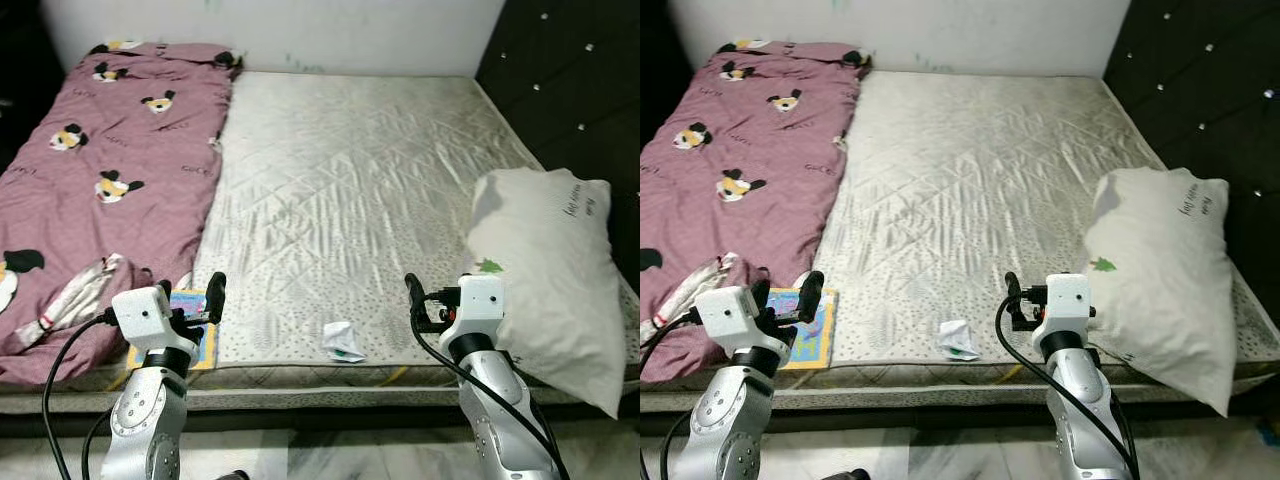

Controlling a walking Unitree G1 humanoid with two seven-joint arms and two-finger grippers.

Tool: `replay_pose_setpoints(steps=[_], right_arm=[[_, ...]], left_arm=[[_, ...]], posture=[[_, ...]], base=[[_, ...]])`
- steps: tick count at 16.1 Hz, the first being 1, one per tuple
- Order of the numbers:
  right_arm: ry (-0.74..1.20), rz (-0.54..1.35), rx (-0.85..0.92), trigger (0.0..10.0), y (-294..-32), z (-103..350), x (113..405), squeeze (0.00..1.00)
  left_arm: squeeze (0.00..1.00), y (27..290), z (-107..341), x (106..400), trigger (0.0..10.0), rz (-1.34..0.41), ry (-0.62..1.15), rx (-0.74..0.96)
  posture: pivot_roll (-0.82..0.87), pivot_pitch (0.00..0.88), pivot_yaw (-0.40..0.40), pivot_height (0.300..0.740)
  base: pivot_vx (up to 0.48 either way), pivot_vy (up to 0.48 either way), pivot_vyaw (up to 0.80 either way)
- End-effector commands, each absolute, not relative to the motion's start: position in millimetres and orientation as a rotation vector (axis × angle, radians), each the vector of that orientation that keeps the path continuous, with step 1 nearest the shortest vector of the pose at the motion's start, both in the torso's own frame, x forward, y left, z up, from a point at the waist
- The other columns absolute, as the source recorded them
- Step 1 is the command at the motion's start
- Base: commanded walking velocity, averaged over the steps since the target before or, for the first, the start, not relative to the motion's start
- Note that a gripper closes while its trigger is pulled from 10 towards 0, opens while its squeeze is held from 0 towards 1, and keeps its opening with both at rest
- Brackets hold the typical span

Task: Clean up the room

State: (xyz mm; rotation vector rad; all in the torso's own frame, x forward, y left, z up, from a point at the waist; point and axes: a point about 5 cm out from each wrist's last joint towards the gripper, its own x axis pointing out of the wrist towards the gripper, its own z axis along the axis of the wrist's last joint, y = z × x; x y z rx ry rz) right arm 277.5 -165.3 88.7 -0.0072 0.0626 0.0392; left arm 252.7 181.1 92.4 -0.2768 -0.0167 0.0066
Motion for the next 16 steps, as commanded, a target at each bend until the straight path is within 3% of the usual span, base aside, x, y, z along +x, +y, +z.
replay_pose_setpoints(steps=[1, 8, 16], right_arm=[[0.075, 0.032, -0.009, 10.0, -168.3, 86.0, 276.8, 0.00], [0.075, 0.031, -0.005, 10.0, -167.5, 86.2, 276.7, 0.00], [0.074, 0.029, 0.002, 10.0, -166.3, 86.9, 279.2, 0.00]], left_arm=[[0.00, 181.5, 91.1, 252.3, 10.0, 0.008, -0.012, -0.276], [0.00, 182.0, 91.7, 252.3, 10.0, 0.004, -0.013, -0.276], [0.00, 182.7, 92.8, 254.8, 10.0, -0.001, -0.017, -0.272]], posture=[[-0.01, 0.082, -0.056, 0.740], [-0.02, 0.089, -0.051, 0.740], [-0.02, 0.098, -0.047, 0.740]], base=[[0.000, 0.000, 0.00], [0.000, 0.000, 0.00], [0.278, 0.000, 0.00]])
